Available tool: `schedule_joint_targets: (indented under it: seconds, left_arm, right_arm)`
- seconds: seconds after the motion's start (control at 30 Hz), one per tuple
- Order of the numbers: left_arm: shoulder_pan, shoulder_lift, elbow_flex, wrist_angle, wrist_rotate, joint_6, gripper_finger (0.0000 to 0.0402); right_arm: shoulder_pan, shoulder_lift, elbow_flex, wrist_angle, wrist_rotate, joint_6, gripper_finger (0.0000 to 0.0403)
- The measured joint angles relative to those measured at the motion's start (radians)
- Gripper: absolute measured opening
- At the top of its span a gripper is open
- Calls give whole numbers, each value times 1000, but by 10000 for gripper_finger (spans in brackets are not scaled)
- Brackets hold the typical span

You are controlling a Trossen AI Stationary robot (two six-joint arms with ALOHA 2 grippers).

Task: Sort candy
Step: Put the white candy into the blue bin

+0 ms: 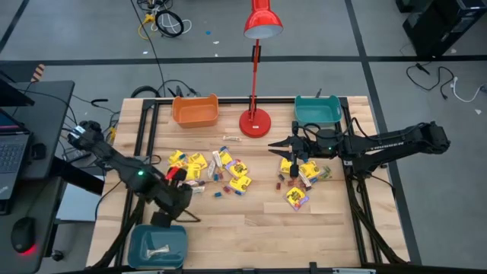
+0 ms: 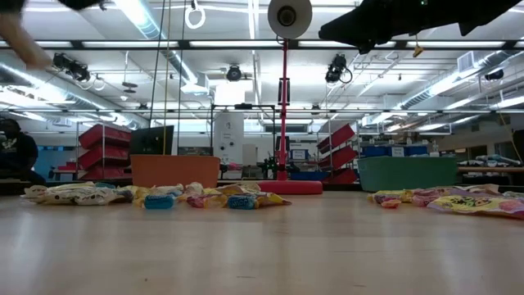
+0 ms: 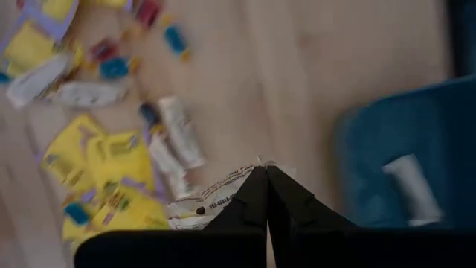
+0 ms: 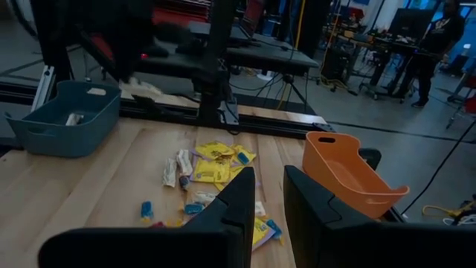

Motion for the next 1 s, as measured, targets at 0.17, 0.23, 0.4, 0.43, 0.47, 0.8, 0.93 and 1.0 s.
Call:
schedule_joint_targets:
  seconds: [0.17, 0.23, 0.4, 0.43, 0.47, 0.8, 0.93, 1.0]
  left_arm:
    - [-80, 0, 77, 48, 20, -111, 0]
    - [-120, 0, 88, 86, 22, -161, 0]
    - [-217, 0, 87, 159, 27, -363, 0]
    - [-235, 0, 87, 168, 23, -413, 0]
    - [-254, 0, 87, 173, 17, -464, 0]
    - [-387, 53, 86, 220, -19, -783, 0]
    - [-399, 110, 85, 248, -18, -819, 0]
    - [-403, 141, 85, 273, -17, -820, 0]
  right_arm:
    - [0, 0, 0, 4, 0, 0, 60]
    - [-2, 0, 0, 4, 0, 0, 60]
    - [-2, 0, 0, 4, 1, 6, 60]
    - [-2, 0, 0, 4, 1, 12, 60]
    - [-2, 0, 0, 4, 1, 17, 60]
    - [-2, 0, 0, 5, 1, 19, 60]
    - [-3, 0, 0, 5, 1, 27, 60]
    - [-3, 0, 0, 4, 1, 29, 60]
